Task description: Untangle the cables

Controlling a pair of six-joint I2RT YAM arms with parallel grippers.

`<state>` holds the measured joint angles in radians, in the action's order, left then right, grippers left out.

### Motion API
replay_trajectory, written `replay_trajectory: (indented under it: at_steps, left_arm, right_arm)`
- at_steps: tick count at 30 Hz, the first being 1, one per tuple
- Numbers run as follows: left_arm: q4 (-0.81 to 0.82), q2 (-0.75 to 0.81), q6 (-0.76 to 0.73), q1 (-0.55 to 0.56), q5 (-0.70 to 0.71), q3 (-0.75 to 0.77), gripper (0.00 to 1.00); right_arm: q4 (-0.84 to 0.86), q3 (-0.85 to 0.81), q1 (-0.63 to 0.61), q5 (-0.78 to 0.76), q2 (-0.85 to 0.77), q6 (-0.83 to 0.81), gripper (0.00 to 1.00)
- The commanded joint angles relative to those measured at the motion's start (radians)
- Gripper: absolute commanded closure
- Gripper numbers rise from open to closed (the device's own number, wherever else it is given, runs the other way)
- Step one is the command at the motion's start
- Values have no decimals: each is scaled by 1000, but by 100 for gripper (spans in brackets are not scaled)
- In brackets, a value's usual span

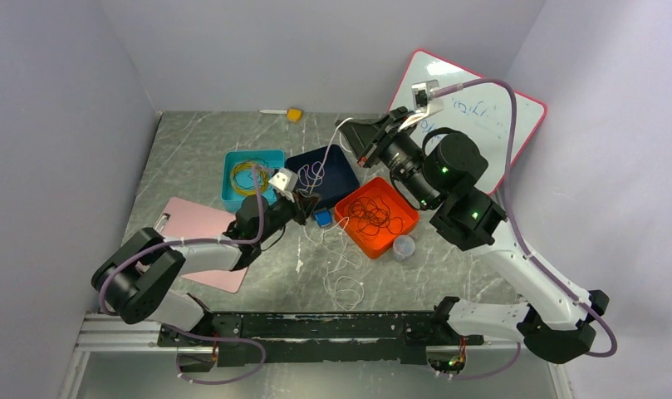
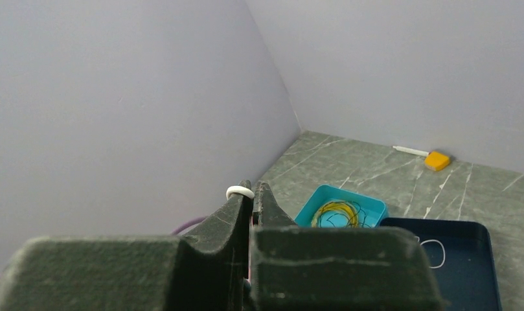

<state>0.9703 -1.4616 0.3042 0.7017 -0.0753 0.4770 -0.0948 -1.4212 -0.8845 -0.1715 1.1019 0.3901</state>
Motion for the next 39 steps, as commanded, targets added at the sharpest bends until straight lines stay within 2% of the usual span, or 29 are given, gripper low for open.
replay_trajectory:
  at_steps: [1,10,16,20,27,29,33,39]
  left_arm:
    - [-83,60,7,-6,-15,-14,93]
    - [-470,285,-158,-8,28,198,93]
    - [-603,261,-258,-52,-22,382,93]
    - [-650,189,-313,-79,-42,477,93]
    - [-731,120,-255,-157,-315,588,93]
    - [-757,116,-231,-158,-376,587,93]
    - [-709,133,-126,-157,-445,481,93]
    - [-675,211,4,-126,-432,340,93]
  right_arm:
    - [46,-20,1,-25,-32,-12,100]
    - [-44,47,1,-93,-16,-45,100]
    - [-80,119,24,-148,16,-53,100]
    - [-76,125,110,-66,65,-49,100]
    - [-60,132,249,87,125,-29,100]
    - [-57,145,263,94,122,-28,100]
    - [-58,175,273,97,110,-27,100]
    - [-61,214,278,110,88,-16,100]
